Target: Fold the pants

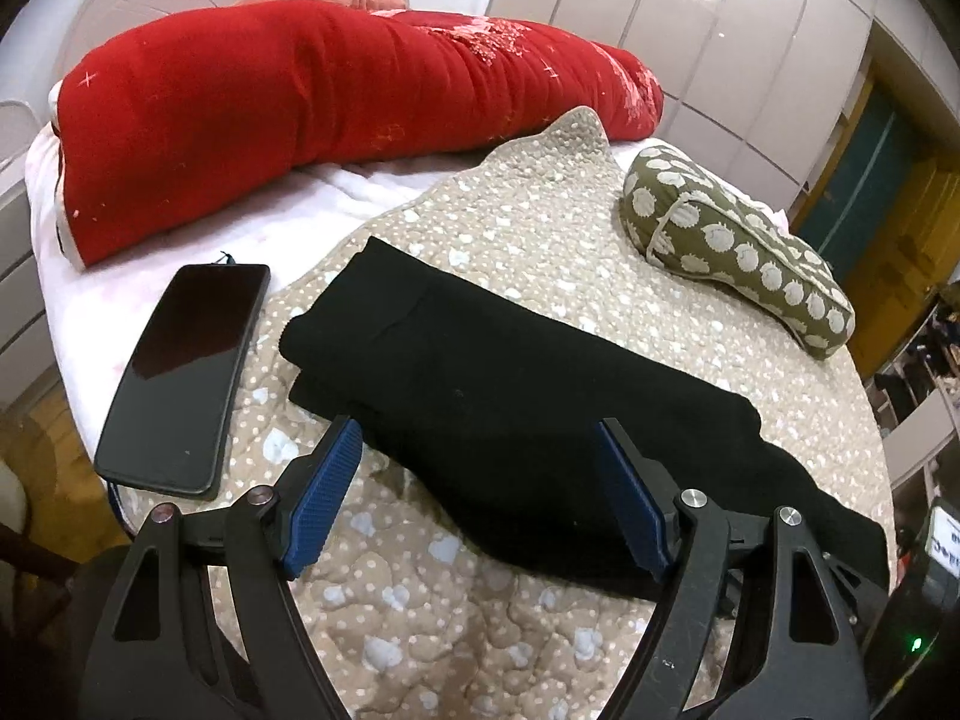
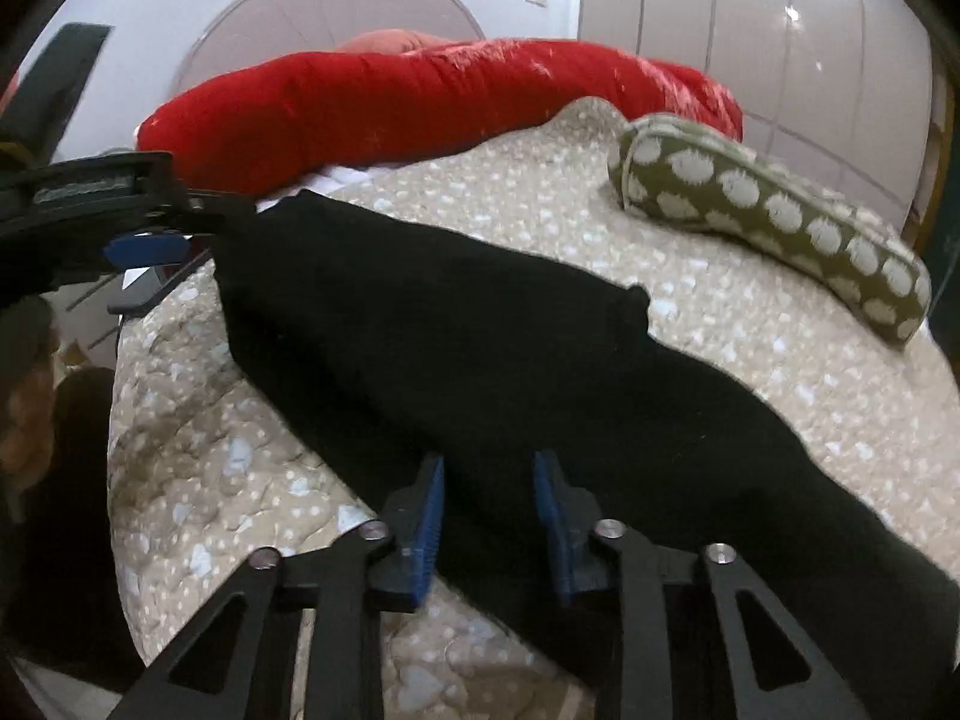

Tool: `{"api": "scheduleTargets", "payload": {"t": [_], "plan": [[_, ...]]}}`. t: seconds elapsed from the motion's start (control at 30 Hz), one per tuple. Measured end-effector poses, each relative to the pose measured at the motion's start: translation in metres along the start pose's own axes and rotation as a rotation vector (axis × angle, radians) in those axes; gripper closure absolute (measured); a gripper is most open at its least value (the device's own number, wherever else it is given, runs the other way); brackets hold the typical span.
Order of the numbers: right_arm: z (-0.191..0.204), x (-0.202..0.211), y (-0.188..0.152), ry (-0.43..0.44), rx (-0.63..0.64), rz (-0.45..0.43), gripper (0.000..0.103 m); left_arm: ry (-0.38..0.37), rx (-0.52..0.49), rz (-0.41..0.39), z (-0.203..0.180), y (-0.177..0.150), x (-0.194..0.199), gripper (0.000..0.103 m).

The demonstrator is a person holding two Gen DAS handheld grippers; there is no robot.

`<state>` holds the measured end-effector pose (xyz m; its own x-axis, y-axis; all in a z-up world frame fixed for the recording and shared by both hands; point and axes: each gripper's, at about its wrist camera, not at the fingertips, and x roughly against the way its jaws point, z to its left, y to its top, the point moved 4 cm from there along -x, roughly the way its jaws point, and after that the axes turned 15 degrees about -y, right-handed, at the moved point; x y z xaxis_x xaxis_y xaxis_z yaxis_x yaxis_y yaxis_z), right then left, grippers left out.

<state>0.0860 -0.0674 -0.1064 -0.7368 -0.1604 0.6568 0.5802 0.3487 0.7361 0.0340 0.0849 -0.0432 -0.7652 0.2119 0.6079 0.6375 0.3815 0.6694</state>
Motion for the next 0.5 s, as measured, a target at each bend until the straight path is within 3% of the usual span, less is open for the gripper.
{"api": "scheduleTargets", "payload": {"t": [0.03,0.1,0.3,0.4,0.5], "plan": [[-0.002,0.001,0.002,-0.001,-0.011,0.001,0.096,0.001,-0.002,-0.002,-0.001,0.0,0.001,0.024],[-0.006,0.008,0.004,0.02,-0.041,0.001,0.098,-0.006,-0.004,-0.004,-0.003,0.0,0.003,0.024],[-0.001,0.038,-0.004,0.104,-0.093,0.007,0.098,-0.002,-0.028,-0.038,-0.011,0.001,0.01,0.024],[0.005,0.019,-0.016,0.071,-0.093,0.044,0.098,-0.025,-0.05,0.014,-0.024,-0.007,-0.003,0.024],[-0.013,0.038,-0.018,0.098,-0.143,0.038,0.092,-0.037,-0.104,0.035,-0.04,-0.015,-0.007,0.024]]}}
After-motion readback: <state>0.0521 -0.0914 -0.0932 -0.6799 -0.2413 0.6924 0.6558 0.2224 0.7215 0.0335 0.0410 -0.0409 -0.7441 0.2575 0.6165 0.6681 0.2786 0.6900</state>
